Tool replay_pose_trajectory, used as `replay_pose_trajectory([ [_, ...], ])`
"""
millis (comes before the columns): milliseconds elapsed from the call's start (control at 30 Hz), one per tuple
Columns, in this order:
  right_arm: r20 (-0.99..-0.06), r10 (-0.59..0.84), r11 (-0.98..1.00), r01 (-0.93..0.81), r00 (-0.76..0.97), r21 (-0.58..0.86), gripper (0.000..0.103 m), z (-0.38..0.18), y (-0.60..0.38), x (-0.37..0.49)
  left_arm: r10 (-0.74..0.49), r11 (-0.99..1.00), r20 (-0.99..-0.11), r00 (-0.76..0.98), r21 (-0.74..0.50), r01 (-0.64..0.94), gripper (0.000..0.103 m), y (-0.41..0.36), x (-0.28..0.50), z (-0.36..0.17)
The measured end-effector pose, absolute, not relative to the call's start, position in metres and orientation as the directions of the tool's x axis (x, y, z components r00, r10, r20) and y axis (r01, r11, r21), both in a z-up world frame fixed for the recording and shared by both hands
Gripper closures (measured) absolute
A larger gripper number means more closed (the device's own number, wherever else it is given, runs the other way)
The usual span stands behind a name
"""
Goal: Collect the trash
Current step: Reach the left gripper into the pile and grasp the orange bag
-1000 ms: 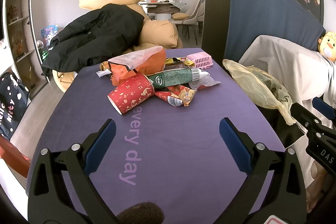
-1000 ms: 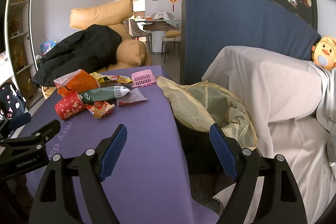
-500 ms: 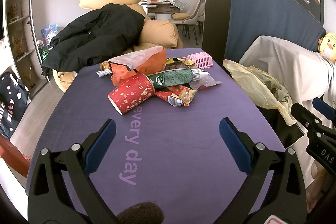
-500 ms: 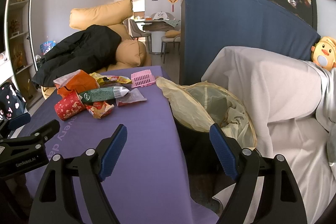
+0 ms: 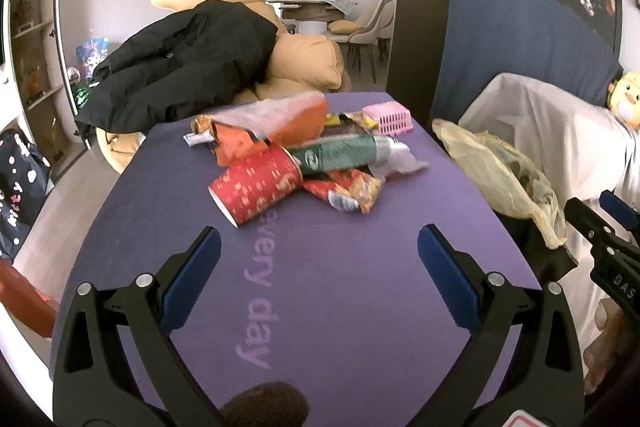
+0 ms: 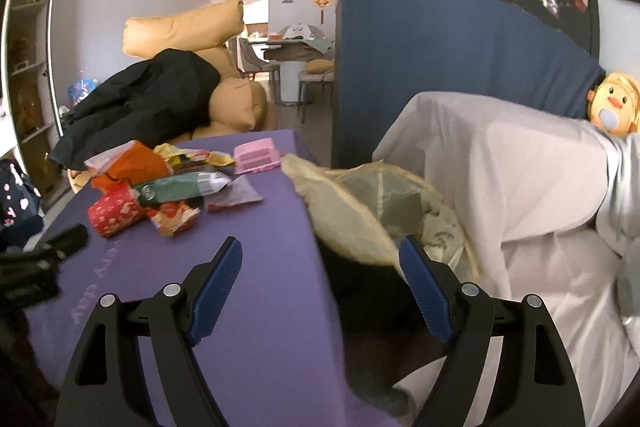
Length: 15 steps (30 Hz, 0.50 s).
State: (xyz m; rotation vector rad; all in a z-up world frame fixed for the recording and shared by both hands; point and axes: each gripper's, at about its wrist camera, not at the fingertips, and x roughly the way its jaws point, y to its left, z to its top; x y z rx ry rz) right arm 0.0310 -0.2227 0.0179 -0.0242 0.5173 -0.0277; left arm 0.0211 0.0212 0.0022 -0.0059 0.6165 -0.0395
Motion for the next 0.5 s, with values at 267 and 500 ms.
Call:
replay_pose_trajectory([
  [267,-0.539,0.000,1.000,-0.002,0.843,-0.003,0.026,0.017,-0.223,0.083,-0.151,0.987,-0.584,0.798,-0.134,0.089,0.008,0.083,0.068,0.022],
  [500,-0.550,0.017,0.999,-0.037,0.835,-0.024,0.026,0.015,-0.202,0.116,-0.212,0.958,-0.595,0.776,-0.283,0.044,0.008,0.126,0.121,0.021],
])
